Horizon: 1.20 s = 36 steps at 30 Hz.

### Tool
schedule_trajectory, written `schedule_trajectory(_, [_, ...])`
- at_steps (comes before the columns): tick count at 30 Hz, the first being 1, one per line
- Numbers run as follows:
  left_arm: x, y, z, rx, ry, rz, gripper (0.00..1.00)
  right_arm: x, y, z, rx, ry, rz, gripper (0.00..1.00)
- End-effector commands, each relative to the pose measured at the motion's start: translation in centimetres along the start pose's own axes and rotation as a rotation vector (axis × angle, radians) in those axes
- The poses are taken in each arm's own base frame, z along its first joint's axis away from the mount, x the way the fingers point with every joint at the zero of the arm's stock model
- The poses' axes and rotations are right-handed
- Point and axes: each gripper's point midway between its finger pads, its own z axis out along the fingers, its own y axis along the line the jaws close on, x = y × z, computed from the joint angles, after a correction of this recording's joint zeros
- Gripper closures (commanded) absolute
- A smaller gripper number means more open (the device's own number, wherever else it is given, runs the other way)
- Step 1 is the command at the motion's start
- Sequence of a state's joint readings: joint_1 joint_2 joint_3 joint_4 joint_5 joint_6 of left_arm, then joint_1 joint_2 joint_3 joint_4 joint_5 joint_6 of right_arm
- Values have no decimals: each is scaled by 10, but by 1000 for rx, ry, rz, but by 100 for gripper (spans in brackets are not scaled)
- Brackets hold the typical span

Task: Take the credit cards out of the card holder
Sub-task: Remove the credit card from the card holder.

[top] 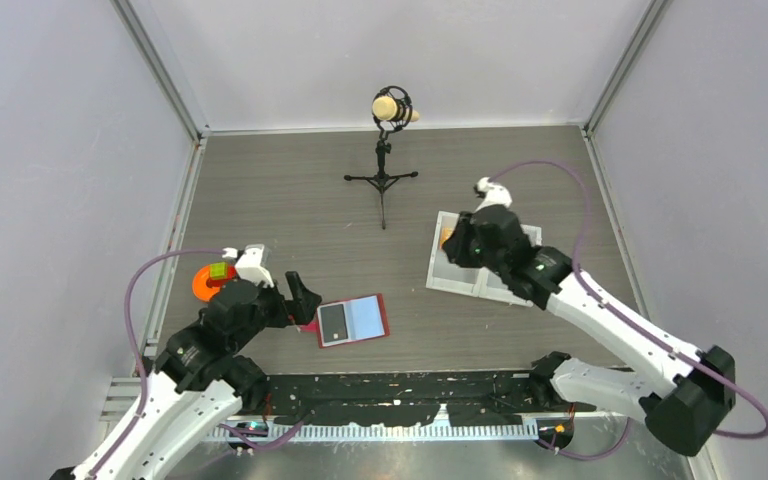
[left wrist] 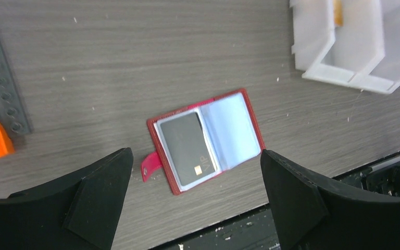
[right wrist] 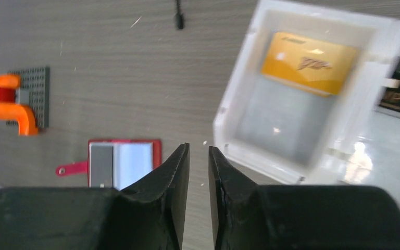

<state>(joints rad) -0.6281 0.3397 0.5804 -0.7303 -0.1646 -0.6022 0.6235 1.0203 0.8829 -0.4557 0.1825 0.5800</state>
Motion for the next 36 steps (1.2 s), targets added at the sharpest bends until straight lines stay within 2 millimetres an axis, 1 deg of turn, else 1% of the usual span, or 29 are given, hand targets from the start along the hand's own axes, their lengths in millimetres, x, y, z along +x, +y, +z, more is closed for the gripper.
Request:
schedule_trajectory(1, [24,-4,15,-8,126,-54,6,6,59,10,-106,-24,-8,71])
schedule_trajectory(2, [29,-3,18,-20,148,-63,7,17,75,14,-142,-1,-31,71])
schedule_trajectory(3, [34,0,21,-36,168,-67,9,21,85,14,-167,5,-39,70])
schedule_trajectory(4, [40,2,25,-51,187,-70,10,33,102,18,-211,30,-59,70])
schedule_trajectory(5, [44,4,28,-57,199,-74,11,38,110,19,-234,41,-63,69])
schedule_trajectory(6, [49,4,32,-59,212,-81,12,50,127,21,-282,64,-75,69])
schedule_trajectory(7, [53,3,36,-52,223,-90,14,56,134,22,-303,79,-72,68])
schedule_trajectory(8, [57,1,40,-44,230,-100,18,68,148,24,-345,105,-71,68])
schedule_trajectory(9, [61,1,44,-37,239,-111,21,72,159,23,-383,112,-66,68])
schedule_trajectory(11, [70,2,50,-39,257,-134,27,95,171,33,-408,164,-69,68])
schedule_trajectory(12, [74,3,52,-44,265,-141,31,102,176,33,-424,179,-64,68])
schedule_trajectory(15, [81,9,57,-76,271,-165,42,124,189,44,-467,228,-51,68])
schedule_trajectory(17, [83,11,60,-79,262,-182,51,135,195,49,-491,250,-33,68])
schedule_trajectory(18, [83,10,62,-69,254,-189,54,138,196,50,-495,255,-23,68])
schedule_trajectory(19, [85,11,65,-63,247,-195,57,146,201,52,-523,276,-19,68])
schedule_trajectory(20, [85,12,67,-60,238,-202,58,152,200,54,-523,289,-9,69])
schedule_trajectory(22, [86,14,69,-61,234,-211,61,162,204,59,-545,309,8,69])
schedule_trajectory(23, [87,17,70,-69,236,-211,64,170,204,64,-546,331,14,69])
schedule_trajectory(24, [89,19,70,-79,241,-209,66,174,206,64,-557,346,16,69])
schedule_trajectory(26, [91,23,72,-91,244,-206,68,185,207,71,-561,371,25,71])
schedule_trajectory(28, [96,26,75,-97,257,-207,70,191,206,75,-555,387,33,72])
schedule_trajectory(33, [108,32,78,-117,308,-203,76,202,198,81,-528,408,30,76])
schedule_trajectory(36, [112,33,79,-124,325,-206,77,211,192,84,-510,432,32,77])
